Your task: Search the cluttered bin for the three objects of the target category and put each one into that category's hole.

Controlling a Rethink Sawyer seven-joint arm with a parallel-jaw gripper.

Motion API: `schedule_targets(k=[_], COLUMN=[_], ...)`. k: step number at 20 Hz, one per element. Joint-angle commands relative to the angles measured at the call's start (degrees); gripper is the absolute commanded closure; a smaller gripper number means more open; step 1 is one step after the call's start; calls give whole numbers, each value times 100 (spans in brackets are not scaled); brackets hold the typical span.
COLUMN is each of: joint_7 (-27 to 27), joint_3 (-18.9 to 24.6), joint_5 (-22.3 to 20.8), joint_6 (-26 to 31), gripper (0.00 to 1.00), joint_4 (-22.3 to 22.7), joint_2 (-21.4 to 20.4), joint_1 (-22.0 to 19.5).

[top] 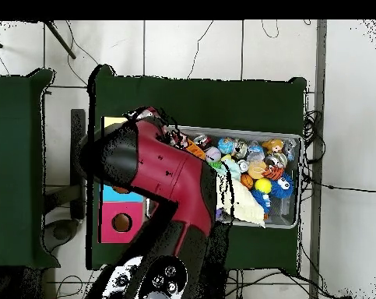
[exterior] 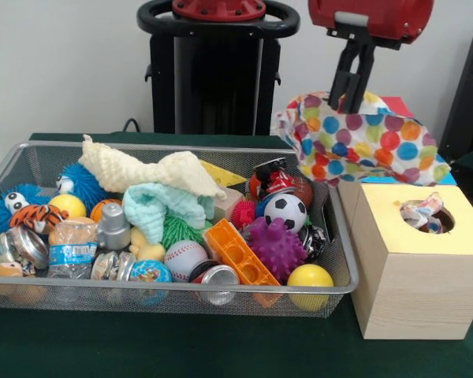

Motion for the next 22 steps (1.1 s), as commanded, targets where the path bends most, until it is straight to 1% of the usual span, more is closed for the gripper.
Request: schedule_targets(k=[1, 5, 12, 15, 17, 20, 22], joint_7=[1695, 1849, 1783, 1863, 1889, 1808, 1802], joint_3=[935, 828, 912, 852, 884, 1067, 1188], joint_5=[548, 715, 974, 1065, 1138, 1221, 1276], joint_6=[-387, -385, -687, -716, -771, -959, -1198], gripper=[100, 100, 100, 100, 100, 100, 100], joint_4=[630, 534, 575, 534, 555, 671, 756], joint_2=[355, 517, 666, 768, 812, 825, 887], joint_1=[96, 270, 353, 443, 468, 416, 405])
